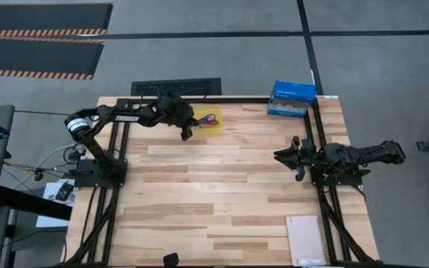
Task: Pick and place USB-C Cables
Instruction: Put the pink charger cable into the yellow bin
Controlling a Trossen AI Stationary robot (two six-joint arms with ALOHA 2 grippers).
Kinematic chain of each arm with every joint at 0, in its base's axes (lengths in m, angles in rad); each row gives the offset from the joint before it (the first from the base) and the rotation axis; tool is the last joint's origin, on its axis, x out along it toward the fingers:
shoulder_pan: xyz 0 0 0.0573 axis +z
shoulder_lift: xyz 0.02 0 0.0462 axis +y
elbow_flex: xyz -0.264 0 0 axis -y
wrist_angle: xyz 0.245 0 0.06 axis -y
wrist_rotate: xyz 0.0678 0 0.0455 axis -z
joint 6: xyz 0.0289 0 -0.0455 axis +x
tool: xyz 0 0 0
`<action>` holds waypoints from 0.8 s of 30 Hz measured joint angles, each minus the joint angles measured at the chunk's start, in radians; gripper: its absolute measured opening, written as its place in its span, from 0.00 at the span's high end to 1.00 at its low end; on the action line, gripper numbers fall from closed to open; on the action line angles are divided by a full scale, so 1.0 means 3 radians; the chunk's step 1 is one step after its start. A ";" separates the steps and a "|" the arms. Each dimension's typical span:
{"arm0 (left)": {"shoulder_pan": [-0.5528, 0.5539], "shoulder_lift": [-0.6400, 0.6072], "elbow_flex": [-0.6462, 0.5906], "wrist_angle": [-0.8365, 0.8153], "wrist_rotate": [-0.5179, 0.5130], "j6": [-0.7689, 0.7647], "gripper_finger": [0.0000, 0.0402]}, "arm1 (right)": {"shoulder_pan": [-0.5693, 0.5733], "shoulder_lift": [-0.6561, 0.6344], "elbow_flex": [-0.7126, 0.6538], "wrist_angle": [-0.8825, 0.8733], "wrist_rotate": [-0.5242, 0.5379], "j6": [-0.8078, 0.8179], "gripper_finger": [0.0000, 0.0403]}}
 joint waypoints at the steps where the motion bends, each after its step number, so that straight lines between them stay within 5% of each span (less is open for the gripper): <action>1: 0.0000 0.0000 0.0000 0.0003 -0.0001 0.0000 0.98 | -0.0001 0.0000 0.0000 0.0000 0.0000 -0.0001 0.71; 24: -0.0019 0.0706 0.0795 -0.0578 -0.0270 -0.0045 0.96 | -0.0001 0.0000 0.0000 0.0000 -0.0005 0.0005 0.71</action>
